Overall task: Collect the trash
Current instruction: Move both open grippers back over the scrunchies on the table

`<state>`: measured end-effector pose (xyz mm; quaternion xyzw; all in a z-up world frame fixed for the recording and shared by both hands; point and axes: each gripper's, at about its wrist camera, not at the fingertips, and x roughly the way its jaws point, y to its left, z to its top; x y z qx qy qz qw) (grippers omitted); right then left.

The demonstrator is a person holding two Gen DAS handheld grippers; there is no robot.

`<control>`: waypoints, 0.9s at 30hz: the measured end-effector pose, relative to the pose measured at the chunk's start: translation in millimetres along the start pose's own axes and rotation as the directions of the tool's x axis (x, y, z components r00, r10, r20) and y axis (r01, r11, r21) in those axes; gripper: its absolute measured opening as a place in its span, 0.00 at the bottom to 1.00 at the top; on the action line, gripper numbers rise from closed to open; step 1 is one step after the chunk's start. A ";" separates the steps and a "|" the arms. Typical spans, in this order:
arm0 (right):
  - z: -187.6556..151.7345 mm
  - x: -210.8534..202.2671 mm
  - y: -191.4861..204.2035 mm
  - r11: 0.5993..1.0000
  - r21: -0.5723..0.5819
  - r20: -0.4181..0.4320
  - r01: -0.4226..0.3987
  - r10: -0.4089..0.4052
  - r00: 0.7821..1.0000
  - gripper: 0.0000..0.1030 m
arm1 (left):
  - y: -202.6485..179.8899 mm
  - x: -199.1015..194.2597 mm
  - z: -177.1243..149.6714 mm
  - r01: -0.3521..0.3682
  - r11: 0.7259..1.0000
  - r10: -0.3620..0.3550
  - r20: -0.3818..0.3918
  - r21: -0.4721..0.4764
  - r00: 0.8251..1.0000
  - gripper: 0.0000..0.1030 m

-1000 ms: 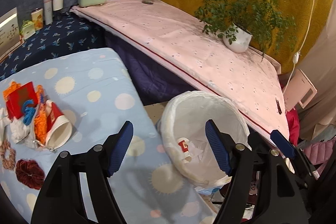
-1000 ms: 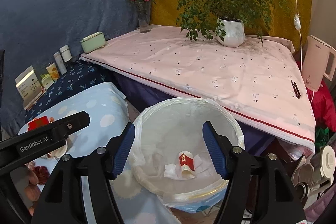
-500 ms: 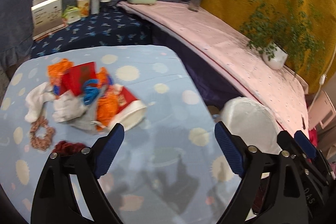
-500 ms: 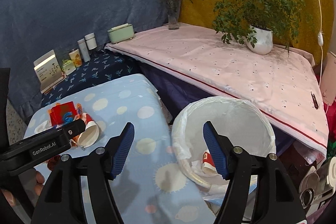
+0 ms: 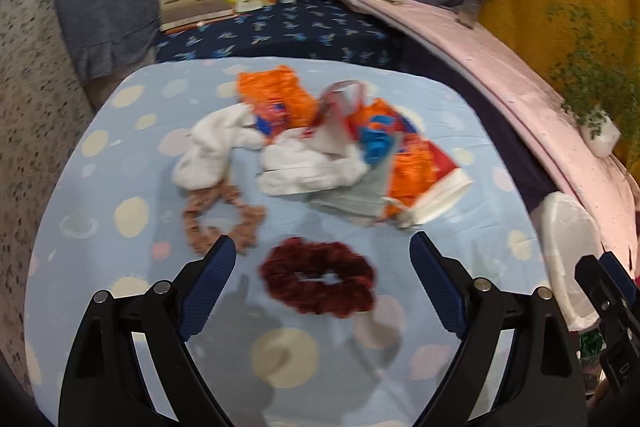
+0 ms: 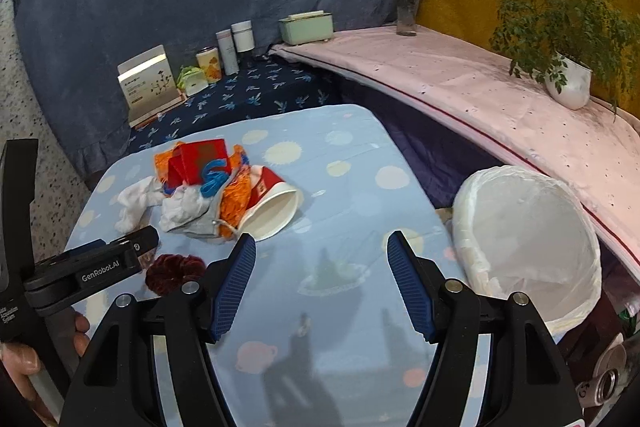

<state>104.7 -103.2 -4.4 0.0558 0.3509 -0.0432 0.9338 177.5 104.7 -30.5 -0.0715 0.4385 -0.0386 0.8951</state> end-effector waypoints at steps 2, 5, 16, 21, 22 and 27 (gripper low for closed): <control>-3.3 6.1 15.3 1.000 -0.021 -0.013 -0.017 0.017 1.000 0.64 | 19.7 3.5 -0.2 -0.022 0.999 0.021 -0.009 -0.034 1.000 0.82; -8.5 14.3 36.9 0.998 -0.048 -0.033 -0.044 0.042 0.999 0.64 | 45.2 8.0 -1.6 -0.055 0.996 0.054 -0.018 -0.068 0.998 0.82; -24.7 53.9 97.0 0.987 -0.104 -0.126 -0.121 0.107 0.986 0.64 | 105.0 42.8 5.8 -0.106 0.983 0.095 -0.079 -0.147 0.992 0.81; -28.3 77.4 112.5 0.984 -0.110 -0.167 -0.137 0.117 0.979 0.64 | 113.4 64.0 9.6 -0.096 0.985 0.080 -0.110 -0.144 0.991 0.73; -29.4 82.4 115.1 0.984 -0.112 -0.176 -0.136 0.115 0.978 0.63 | 114.4 68.4 9.6 -0.094 0.985 0.077 -0.118 -0.143 0.990 0.71; -33.8 101.5 120.5 0.984 -0.117 -0.205 -0.131 0.105 0.973 0.60 | 115.9 82.5 7.4 -0.090 0.987 0.071 -0.139 -0.135 0.988 0.64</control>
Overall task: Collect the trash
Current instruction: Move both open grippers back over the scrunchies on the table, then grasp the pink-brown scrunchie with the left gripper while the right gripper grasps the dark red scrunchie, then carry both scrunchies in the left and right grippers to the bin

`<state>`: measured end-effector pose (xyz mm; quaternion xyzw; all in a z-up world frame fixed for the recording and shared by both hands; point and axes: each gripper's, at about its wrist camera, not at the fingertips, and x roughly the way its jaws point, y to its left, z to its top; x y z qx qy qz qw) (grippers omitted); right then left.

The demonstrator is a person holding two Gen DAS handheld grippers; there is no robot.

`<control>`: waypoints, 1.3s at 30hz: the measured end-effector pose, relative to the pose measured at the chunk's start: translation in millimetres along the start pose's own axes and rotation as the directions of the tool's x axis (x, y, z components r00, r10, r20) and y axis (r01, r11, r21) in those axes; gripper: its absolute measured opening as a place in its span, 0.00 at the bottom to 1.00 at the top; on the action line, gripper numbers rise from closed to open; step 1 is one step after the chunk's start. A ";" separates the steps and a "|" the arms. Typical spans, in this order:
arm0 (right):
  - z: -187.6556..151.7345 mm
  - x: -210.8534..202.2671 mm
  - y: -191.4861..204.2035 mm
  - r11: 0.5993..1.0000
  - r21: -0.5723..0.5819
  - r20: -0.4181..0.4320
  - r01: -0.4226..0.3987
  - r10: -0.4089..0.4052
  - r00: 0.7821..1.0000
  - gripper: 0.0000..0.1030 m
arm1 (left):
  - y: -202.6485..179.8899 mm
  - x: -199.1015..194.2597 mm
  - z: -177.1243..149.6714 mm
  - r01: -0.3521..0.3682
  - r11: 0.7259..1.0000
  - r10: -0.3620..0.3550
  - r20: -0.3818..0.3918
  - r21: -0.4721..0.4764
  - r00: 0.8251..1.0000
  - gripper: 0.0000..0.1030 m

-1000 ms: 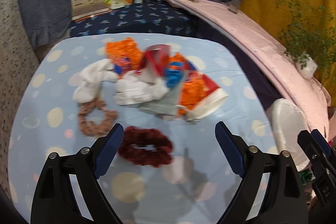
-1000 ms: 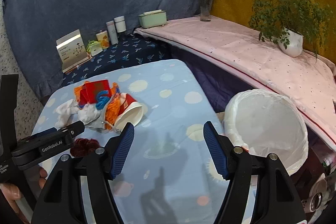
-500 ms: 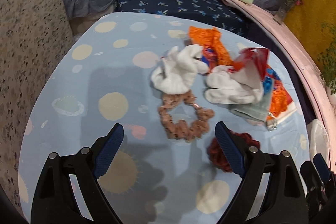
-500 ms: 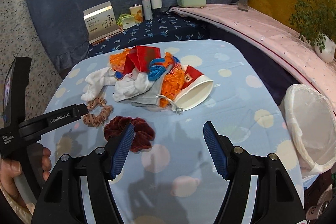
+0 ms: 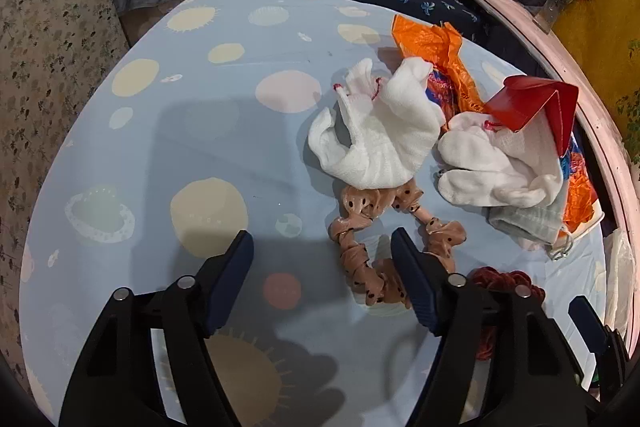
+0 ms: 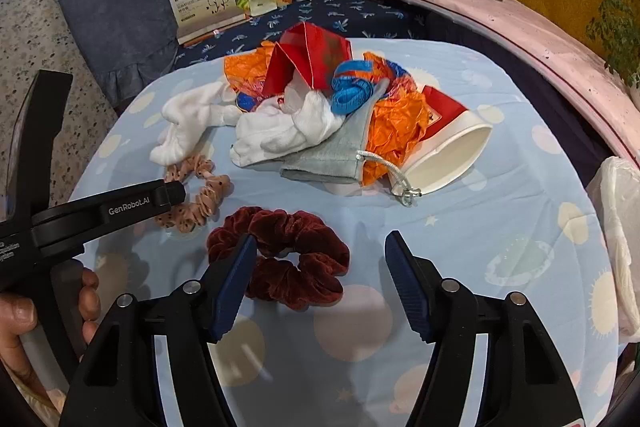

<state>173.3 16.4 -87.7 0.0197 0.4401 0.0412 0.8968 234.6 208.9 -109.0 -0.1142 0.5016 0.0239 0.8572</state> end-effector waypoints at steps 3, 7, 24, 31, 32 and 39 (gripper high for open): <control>-1.4 12.8 -1.4 1.000 0.007 -0.027 0.007 -0.006 1.000 0.54 | -4.2 1.5 -0.8 -0.011 0.999 0.011 0.012 0.030 1.000 0.59; -5.9 23.4 -2.2 1.000 0.009 -0.056 0.007 -0.006 0.998 0.42 | -11.8 -0.4 -3.0 -0.004 0.998 0.003 0.019 0.065 1.000 0.37; -16.3 -25.9 -25.7 1.000 0.012 0.033 -0.019 0.018 0.999 0.14 | -60.2 -34.5 -30.3 0.070 0.986 -0.078 0.041 0.154 0.996 0.08; -4.6 -77.5 -70.0 0.996 0.082 0.143 0.019 -0.030 0.989 0.14 | -106.4 -70.4 -34.2 0.119 0.966 -0.143 0.090 0.230 0.986 0.08; -3.9 -84.9 -76.7 0.995 0.093 0.157 0.026 -0.040 0.987 0.14 | -114.2 -75.5 -34.4 0.126 0.962 -0.153 0.096 0.242 0.983 0.08; -0.3 -130.4 -124.8 0.981 0.173 0.244 0.084 -0.126 0.962 0.14 | -173.1 -105.6 -35.5 0.196 0.924 -0.245 0.113 0.328 0.963 0.08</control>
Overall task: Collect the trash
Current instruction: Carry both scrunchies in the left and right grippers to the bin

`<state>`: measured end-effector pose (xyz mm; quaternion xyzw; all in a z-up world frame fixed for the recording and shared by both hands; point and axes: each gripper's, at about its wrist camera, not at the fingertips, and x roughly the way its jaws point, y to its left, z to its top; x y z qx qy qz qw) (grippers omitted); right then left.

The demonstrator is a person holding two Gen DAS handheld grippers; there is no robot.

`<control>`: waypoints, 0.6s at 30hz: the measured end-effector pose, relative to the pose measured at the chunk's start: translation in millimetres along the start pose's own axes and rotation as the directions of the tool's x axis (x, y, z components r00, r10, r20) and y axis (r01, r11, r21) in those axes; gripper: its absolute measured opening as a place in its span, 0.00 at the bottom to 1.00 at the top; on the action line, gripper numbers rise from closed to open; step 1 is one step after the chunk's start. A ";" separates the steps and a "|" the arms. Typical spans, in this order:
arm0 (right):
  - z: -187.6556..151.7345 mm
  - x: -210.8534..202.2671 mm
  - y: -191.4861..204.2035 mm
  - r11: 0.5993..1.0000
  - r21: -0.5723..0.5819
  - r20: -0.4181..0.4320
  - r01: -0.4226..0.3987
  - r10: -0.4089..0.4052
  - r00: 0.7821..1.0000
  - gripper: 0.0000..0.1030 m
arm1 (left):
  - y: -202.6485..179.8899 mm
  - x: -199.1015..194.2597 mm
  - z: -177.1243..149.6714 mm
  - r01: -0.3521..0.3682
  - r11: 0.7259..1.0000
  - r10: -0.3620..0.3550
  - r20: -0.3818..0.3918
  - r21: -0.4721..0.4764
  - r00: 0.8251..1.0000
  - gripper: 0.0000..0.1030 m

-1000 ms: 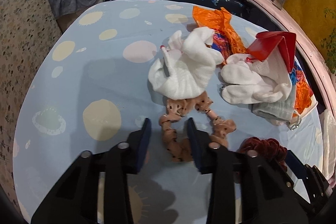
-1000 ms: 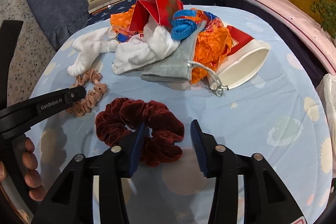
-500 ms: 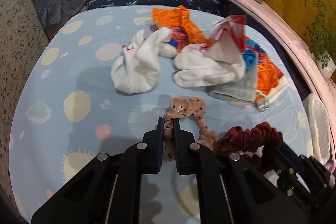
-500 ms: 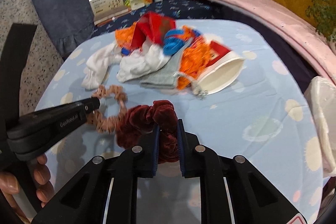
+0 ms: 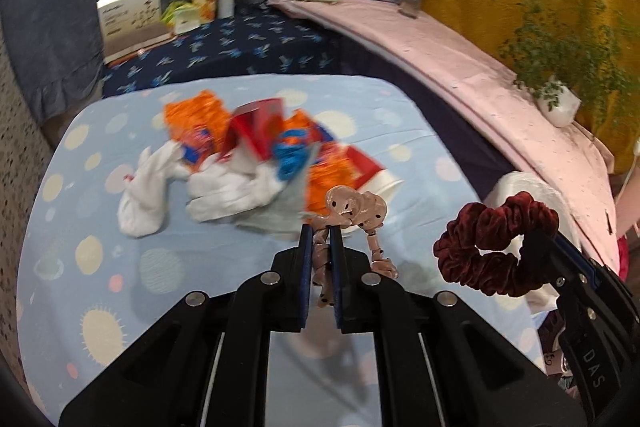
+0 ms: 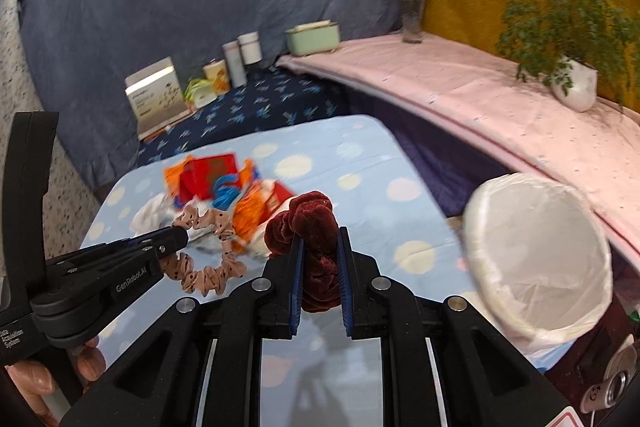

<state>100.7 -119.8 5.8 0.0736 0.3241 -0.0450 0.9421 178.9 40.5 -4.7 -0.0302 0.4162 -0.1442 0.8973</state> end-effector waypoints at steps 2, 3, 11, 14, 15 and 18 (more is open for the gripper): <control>4.1 -8.2 -14.1 1.000 0.019 0.021 0.022 -0.022 1.000 0.14 | -20.0 -2.8 4.8 0.021 0.999 -0.022 0.010 0.029 1.000 0.08; 5.9 -12.2 -22.3 0.999 0.032 0.029 0.029 -0.030 0.999 0.14 | -30.1 -4.3 5.9 0.030 0.999 -0.030 0.014 0.043 0.999 0.08; 12.1 -39.1 -82.5 0.987 0.126 0.078 0.104 -0.114 0.990 0.14 | -108.0 -7.8 12.2 0.103 0.981 -0.108 0.022 0.163 0.994 0.08; 11.5 -46.4 -103.4 0.978 0.163 0.091 0.127 -0.143 0.986 0.14 | -134.3 -7.5 12.7 0.126 0.970 -0.133 0.018 0.206 0.991 0.08; 11.0 -49.0 -110.6 0.975 0.175 0.095 0.137 -0.155 0.983 0.14 | -142.3 -7.8 13.0 0.133 0.967 -0.140 0.018 0.219 0.990 0.08; 10.6 -54.1 -130.2 0.965 0.208 0.100 0.159 -0.182 0.978 0.14 | -164.7 -7.7 13.9 0.148 0.956 -0.158 0.019 0.254 0.987 0.08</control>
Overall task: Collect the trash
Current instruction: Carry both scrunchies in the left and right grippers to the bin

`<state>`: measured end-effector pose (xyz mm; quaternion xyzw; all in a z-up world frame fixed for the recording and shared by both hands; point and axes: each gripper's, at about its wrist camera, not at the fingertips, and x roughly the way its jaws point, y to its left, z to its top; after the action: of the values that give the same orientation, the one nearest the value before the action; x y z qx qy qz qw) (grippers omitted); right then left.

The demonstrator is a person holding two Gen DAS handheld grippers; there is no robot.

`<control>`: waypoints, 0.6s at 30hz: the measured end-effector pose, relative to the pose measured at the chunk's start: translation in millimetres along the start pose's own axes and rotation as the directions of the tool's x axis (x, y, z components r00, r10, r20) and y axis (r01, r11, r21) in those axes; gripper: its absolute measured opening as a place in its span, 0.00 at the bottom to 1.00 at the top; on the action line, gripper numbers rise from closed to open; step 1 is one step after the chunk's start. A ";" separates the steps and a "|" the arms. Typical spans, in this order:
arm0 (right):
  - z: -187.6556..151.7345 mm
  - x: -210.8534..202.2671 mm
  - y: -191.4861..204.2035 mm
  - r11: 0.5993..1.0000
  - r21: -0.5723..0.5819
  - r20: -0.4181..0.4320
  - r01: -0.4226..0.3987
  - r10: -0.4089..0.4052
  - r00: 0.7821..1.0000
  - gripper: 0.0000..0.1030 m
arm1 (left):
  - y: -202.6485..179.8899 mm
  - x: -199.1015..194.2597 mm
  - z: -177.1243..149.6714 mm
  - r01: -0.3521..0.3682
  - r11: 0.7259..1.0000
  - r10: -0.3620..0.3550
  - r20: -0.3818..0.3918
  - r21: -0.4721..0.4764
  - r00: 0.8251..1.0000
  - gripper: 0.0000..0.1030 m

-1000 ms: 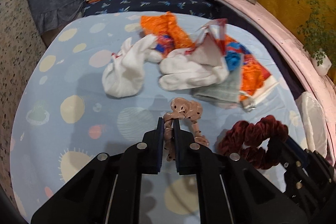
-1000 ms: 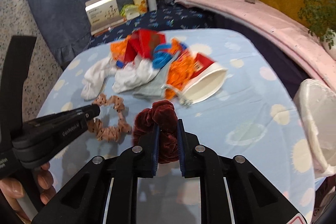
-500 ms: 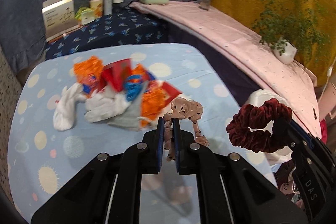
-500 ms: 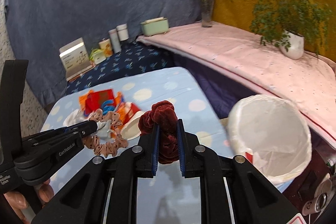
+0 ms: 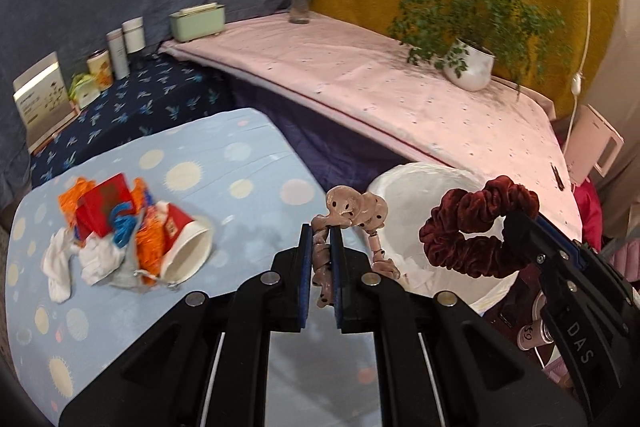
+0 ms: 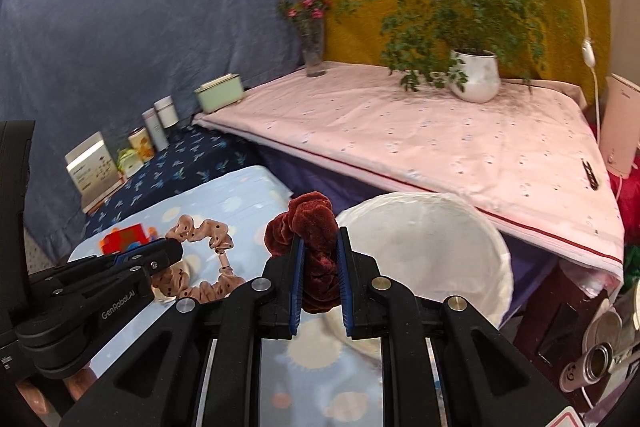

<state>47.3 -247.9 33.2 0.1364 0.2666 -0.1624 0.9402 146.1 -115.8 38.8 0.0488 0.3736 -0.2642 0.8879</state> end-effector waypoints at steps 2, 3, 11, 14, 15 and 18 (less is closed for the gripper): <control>1.4 -0.6 -11.4 1.000 0.018 0.007 0.014 -0.014 1.000 0.14 | -13.5 3.3 2.9 0.010 1.000 -0.010 -0.001 0.021 1.000 0.08; 2.4 -0.7 -16.8 0.999 0.025 0.010 0.022 -0.022 1.000 0.14 | -19.2 4.6 3.7 0.015 0.999 -0.015 -0.001 0.029 1.000 0.08; 5.6 1.7 -57.3 0.994 0.078 0.014 0.070 -0.071 0.997 0.14 | -61.9 25.8 12.5 0.073 0.994 -0.071 -0.032 0.083 0.997 0.08; 3.9 5.7 -71.7 0.992 0.096 0.006 0.085 -0.086 0.996 0.14 | -74.6 36.4 14.9 0.102 0.989 -0.097 -0.051 0.102 0.994 0.08; 3.3 7.4 -75.8 0.991 0.101 0.002 0.090 -0.090 0.996 0.14 | -77.8 40.1 15.6 0.108 0.989 -0.102 -0.059 0.104 0.993 0.08; 2.6 11.9 -86.9 0.988 0.113 -0.008 0.101 -0.101 0.995 0.14 | -87.1 50.2 17.5 0.132 0.986 -0.124 -0.075 0.107 0.989 0.09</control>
<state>25.3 -330.7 14.1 0.1760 0.2647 -0.2243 0.9212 142.4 -217.0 26.4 0.0830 0.3905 -0.3393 0.8517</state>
